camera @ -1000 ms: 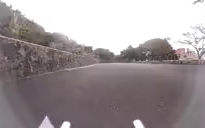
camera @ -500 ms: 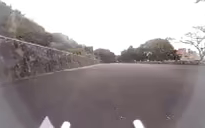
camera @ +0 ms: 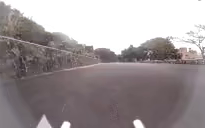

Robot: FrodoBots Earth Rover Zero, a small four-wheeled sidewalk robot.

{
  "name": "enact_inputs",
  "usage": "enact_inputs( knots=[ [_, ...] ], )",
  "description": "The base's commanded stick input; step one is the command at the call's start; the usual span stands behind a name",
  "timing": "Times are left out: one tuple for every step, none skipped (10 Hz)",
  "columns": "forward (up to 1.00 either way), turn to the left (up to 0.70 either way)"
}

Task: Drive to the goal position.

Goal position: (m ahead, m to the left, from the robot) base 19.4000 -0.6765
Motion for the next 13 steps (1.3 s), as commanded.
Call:
enact_inputs(
  knots=[
    [0.5,0.0],
    [0.5,0.0],
    [0.5,0.0],
    [0.5,0.0],
    [0.5,0.0],
    [0.5,0.0],
    [0.5,0.0],
    [0.5,0.0],
    [0.5,0.0],
    [0.5,0.0],
    [0.5,0.0],
    [0.5,0.0],
    [0.5,0.0]
  ],
)
